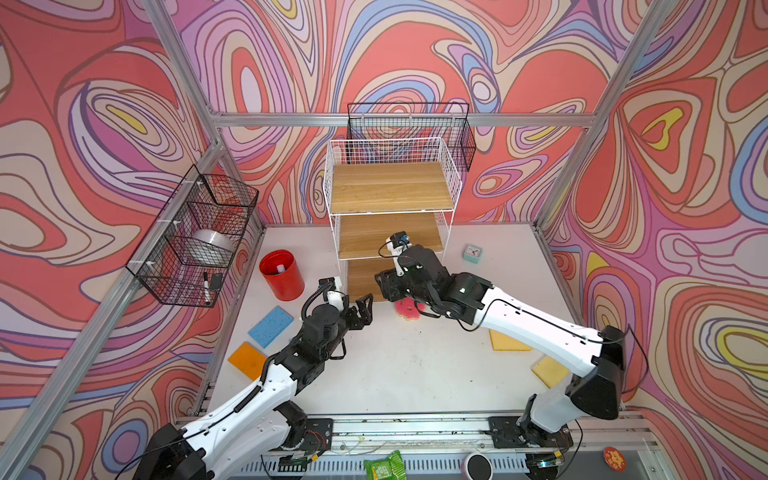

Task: Place and organize the cleaning sponges onto the shelf

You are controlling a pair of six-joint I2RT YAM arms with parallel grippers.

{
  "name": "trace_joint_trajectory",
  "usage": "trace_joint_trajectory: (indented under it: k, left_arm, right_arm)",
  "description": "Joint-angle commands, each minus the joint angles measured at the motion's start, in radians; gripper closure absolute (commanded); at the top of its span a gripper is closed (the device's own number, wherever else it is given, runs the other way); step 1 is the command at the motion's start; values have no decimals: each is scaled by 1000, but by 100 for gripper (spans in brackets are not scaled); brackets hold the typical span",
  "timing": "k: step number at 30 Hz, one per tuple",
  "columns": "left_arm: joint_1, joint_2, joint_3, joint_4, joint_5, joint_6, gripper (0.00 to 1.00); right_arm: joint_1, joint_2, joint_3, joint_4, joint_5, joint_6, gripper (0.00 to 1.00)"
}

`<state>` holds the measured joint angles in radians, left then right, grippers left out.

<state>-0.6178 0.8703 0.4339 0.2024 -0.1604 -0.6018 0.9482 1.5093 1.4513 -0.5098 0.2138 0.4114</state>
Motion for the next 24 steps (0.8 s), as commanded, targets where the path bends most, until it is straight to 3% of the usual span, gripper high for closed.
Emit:
trace_joint_trajectory:
  k: [1, 4, 8, 10, 14, 18, 24]
  left_arm:
    - [-62, -30, -10, -88, -38, 19, 0]
    - [-122, -30, -33, -96, -89, 17, 0]
    - [-125, -28, -75, -65, -87, -24, 2]
    - [-126, -33, -81, -71, -91, -27, 3]
    - [-126, -68, -89, -97, -100, -29, 3]
    - [-126, -118, -117, -125, -119, -37, 4]
    - [-126, -185, -163, -146, -140, -43, 4]
  right_arm:
    - [7, -107, -107, -20, -18, 58, 31]
    - [6, -175, -235, -12, 19, 130, 36]
    - [7, -177, -351, -5, 123, 231, 52]
    - [4, -160, -395, 19, 171, 277, 54]
    - [-43, -137, -494, 158, 129, 354, 35]
    - [-128, -57, -503, 196, 36, 412, 34]
    - [-176, 58, -459, 203, -10, 417, 34]
